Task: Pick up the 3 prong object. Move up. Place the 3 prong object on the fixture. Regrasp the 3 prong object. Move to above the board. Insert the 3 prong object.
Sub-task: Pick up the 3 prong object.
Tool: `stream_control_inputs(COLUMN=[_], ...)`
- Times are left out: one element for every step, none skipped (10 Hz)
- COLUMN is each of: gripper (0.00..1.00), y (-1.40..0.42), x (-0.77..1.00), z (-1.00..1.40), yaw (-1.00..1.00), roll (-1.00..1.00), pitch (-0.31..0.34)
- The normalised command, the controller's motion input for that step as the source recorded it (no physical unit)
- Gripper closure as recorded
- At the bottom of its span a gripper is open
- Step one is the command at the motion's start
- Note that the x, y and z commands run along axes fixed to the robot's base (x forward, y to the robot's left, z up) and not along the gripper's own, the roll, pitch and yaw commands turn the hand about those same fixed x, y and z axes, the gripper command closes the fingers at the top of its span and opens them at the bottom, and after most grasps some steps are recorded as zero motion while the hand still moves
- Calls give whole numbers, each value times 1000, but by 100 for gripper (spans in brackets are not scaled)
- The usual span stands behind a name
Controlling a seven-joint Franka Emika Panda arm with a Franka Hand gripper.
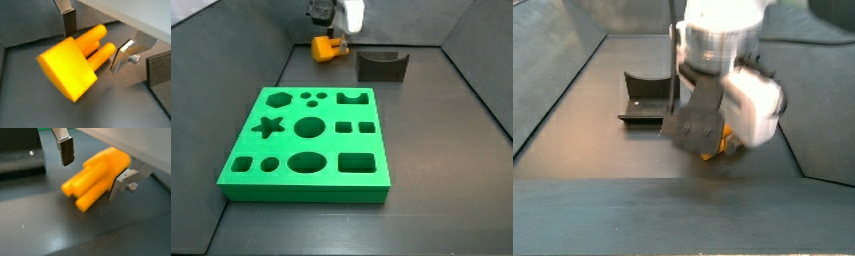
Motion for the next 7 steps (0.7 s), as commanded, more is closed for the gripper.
stream_control_inputs(gripper=[0, 0, 0, 0, 0, 0, 0], y=[74, 0, 0, 43, 83, 171, 166], x=[71, 63, 0, 0, 0, 0, 9], z=[-243, -123, -177, -286, -343, -263, -49], yaw=[-71, 0, 0, 0, 0, 0, 0], roll=[-140, -36, -99, -147, -157, -227, -200], pitch=[0, 0, -29, -171, -244, -221, -77])
